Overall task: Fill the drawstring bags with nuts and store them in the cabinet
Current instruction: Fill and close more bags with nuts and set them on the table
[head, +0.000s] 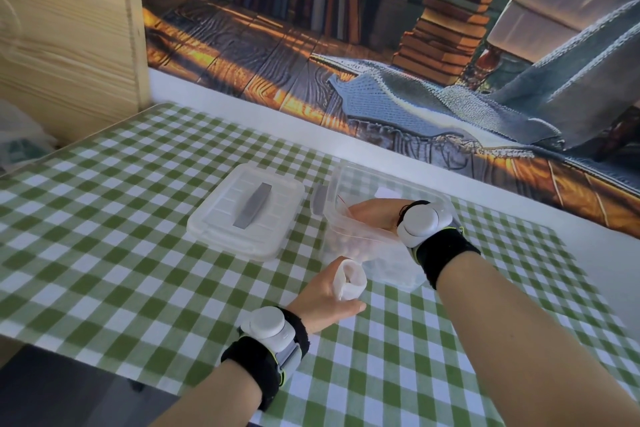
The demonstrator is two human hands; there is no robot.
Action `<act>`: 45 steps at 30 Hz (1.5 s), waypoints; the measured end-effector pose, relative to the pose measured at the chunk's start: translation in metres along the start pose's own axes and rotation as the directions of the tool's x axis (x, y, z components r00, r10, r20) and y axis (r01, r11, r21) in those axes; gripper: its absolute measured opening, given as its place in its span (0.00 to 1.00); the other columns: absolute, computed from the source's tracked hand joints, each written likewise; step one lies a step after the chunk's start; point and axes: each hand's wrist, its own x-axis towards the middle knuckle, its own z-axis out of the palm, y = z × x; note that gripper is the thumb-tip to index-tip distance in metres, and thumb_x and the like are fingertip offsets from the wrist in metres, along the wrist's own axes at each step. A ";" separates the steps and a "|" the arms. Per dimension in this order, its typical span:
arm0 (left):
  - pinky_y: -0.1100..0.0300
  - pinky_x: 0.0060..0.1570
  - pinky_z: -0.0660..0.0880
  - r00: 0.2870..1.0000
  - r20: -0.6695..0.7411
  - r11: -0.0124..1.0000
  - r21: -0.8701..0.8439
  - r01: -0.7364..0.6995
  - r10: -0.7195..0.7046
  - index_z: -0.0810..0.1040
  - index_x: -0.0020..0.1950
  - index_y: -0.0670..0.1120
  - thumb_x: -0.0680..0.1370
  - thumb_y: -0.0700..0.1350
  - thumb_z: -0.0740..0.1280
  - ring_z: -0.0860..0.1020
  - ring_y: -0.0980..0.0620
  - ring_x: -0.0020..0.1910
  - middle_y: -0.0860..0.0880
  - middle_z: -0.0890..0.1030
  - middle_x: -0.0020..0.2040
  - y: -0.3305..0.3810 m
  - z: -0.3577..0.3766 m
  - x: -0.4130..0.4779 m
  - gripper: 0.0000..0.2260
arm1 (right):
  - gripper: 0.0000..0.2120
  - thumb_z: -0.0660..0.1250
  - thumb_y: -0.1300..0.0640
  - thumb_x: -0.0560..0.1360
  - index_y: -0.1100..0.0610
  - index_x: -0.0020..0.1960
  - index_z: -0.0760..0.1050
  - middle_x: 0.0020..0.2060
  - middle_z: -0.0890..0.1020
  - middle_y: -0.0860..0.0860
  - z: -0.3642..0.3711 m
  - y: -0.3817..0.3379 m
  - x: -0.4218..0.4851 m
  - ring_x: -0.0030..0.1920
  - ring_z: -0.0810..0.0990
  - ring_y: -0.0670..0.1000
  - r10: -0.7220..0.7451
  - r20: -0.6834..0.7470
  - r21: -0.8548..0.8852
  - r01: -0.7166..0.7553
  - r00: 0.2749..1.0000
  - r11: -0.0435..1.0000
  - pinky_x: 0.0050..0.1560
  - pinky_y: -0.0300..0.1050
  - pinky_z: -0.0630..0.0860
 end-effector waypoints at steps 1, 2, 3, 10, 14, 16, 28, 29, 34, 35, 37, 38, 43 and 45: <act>0.59 0.52 0.74 1.000 0.000 1.000 0.000 0.003 -0.003 0.71 0.53 0.52 0.68 0.47 0.70 0.76 0.54 0.50 0.52 0.75 0.49 0.000 0.000 0.000 0.16 | 0.08 0.61 0.59 0.78 0.55 0.41 0.72 0.37 0.75 0.46 -0.001 0.000 -0.001 0.31 0.76 0.38 -0.004 0.008 0.015 0.004 1.000 1.000 0.28 0.25 0.71; 0.59 0.52 0.74 1.000 0.001 1.000 0.000 0.007 -0.007 0.71 0.54 0.52 0.68 0.47 0.70 0.76 0.53 0.50 0.52 0.75 0.50 0.000 0.000 0.000 0.16 | 0.07 0.61 0.58 0.78 0.56 0.42 0.73 0.37 0.75 0.46 -0.002 0.001 -0.001 0.30 0.76 0.38 -0.009 0.019 0.025 0.008 1.000 1.000 0.30 0.27 0.73; 0.59 0.53 0.74 1.000 -0.001 1.000 0.000 0.010 -0.010 0.71 0.54 0.52 0.68 0.47 0.70 0.76 0.53 0.51 0.52 0.75 0.50 -0.001 0.000 0.000 0.16 | 0.06 0.61 0.58 0.78 0.56 0.42 0.73 0.38 0.76 0.46 -0.002 0.000 -0.001 0.33 0.76 0.39 -0.012 0.024 0.021 0.011 1.000 1.000 0.34 0.28 0.74; 0.57 0.53 0.75 0.999 -0.013 0.999 -0.011 0.031 -0.031 0.71 0.53 0.52 0.67 0.47 0.71 0.76 0.51 0.52 0.51 0.76 0.50 0.000 0.000 0.001 0.16 | 0.14 0.60 0.51 0.78 0.57 0.59 0.76 0.52 0.79 0.48 0.000 -0.005 -0.008 0.50 0.75 0.47 -0.069 -0.011 -0.203 0.065 0.998 0.977 0.52 0.37 0.71; 0.55 0.53 0.75 0.999 -0.011 0.999 -0.008 0.035 -0.035 0.71 0.52 0.53 0.67 0.47 0.71 0.76 0.50 0.52 0.48 0.76 0.52 -0.001 0.000 0.002 0.16 | 0.11 0.57 0.50 0.78 0.52 0.46 0.77 0.40 0.79 0.45 0.000 -0.009 -0.012 0.41 0.75 0.47 -0.149 -0.130 -0.358 0.093 0.980 0.929 0.47 0.40 0.70; 0.55 0.54 0.75 0.999 -0.011 0.999 -0.009 0.036 -0.036 0.71 0.53 0.52 0.68 0.46 0.71 0.76 0.50 0.52 0.48 0.76 0.51 -0.001 0.000 0.002 0.16 | 0.11 0.56 0.54 0.78 0.52 0.44 0.76 0.38 0.78 0.45 0.000 -0.009 -0.014 0.41 0.75 0.48 -0.211 -0.192 -0.413 0.116 0.958 0.903 0.47 0.41 0.72; 0.54 0.54 0.76 0.998 -0.008 0.997 -0.034 0.062 -0.062 0.71 0.51 0.55 0.67 0.47 0.71 0.77 0.50 0.54 0.49 0.76 0.53 -0.001 0.000 0.002 0.15 | 0.11 0.59 0.52 0.80 0.54 0.49 0.79 0.32 0.73 0.46 0.008 0.021 -0.069 0.29 0.66 0.45 -0.202 -0.405 0.355 0.356 0.892 0.864 0.31 0.36 0.64; 0.52 0.55 0.76 0.998 -0.007 0.997 -0.040 0.064 -0.064 0.72 0.51 0.54 0.67 0.47 0.71 0.77 0.50 0.55 0.49 0.76 0.54 -0.001 0.000 0.002 0.15 | 0.11 0.58 0.52 0.80 0.54 0.48 0.79 0.31 0.73 0.46 0.013 0.024 -0.074 0.29 0.66 0.45 -0.202 -0.390 0.387 0.359 0.899 0.849 0.32 0.36 0.64; 0.47 0.57 0.76 0.998 -0.016 0.997 -0.047 0.062 -0.062 0.72 0.53 0.53 0.67 0.46 0.71 0.77 0.48 0.56 0.45 0.77 0.54 0.002 0.001 0.001 0.17 | 0.08 0.60 0.56 0.79 0.54 0.48 0.78 0.32 0.75 0.45 0.045 0.032 -0.086 0.27 0.70 0.40 -0.301 -0.460 0.250 0.447 0.835 0.859 0.31 0.30 0.68; 0.47 0.58 0.76 0.998 -0.015 0.997 -0.047 0.065 -0.066 0.72 0.54 0.53 0.67 0.46 0.71 0.77 0.48 0.57 0.45 0.76 0.55 0.003 0.001 0.000 0.18 | 0.07 0.61 0.56 0.79 0.53 0.47 0.77 0.33 0.76 0.46 0.051 0.033 -0.086 0.29 0.72 0.39 -0.339 -0.489 0.169 0.469 0.804 0.867 0.33 0.29 0.70; 0.48 0.59 0.75 0.998 -0.010 0.997 -0.046 0.063 -0.063 0.71 0.56 0.53 0.66 0.47 0.71 0.76 0.49 0.58 0.45 0.76 0.56 0.003 0.001 0.000 0.20 | 0.05 0.62 0.56 0.78 0.52 0.47 0.77 0.36 0.79 0.47 0.063 0.037 -0.084 0.35 0.75 0.40 -0.395 -0.504 0.061 0.488 0.768 0.871 0.39 0.29 0.71; 0.49 0.60 0.75 0.998 -0.008 0.997 -0.046 0.062 -0.062 0.71 0.58 0.54 0.66 0.48 0.71 0.76 0.50 0.58 0.46 0.75 0.56 0.003 0.001 -0.001 0.21 | 0.05 0.62 0.56 0.78 0.51 0.47 0.77 0.37 0.79 0.47 0.068 0.039 -0.083 0.37 0.76 0.41 -0.406 -0.494 0.046 0.489 0.769 0.871 0.39 0.30 0.71; 0.48 0.60 0.75 0.998 -0.016 0.997 -0.042 0.063 -0.064 0.70 0.60 0.57 0.64 0.53 0.71 0.75 0.51 0.58 0.48 0.75 0.57 0.001 0.002 -0.001 0.25 | 0.05 0.62 0.53 0.78 0.47 0.46 0.75 0.38 0.81 0.54 0.080 0.050 -0.069 0.39 0.77 0.54 -0.411 -0.476 -0.019 0.458 0.777 0.889 0.39 0.41 0.73; 0.49 0.61 0.74 0.998 -0.008 0.998 -0.043 0.054 -0.055 0.69 0.61 0.58 0.65 0.52 0.71 0.75 0.51 0.59 0.48 0.75 0.57 0.000 0.001 -0.001 0.25 | 0.05 0.61 0.54 0.78 0.50 0.48 0.76 0.38 0.81 0.52 0.082 0.051 -0.066 0.37 0.77 0.51 -0.424 -0.480 -0.031 0.468 0.768 0.883 0.39 0.38 0.73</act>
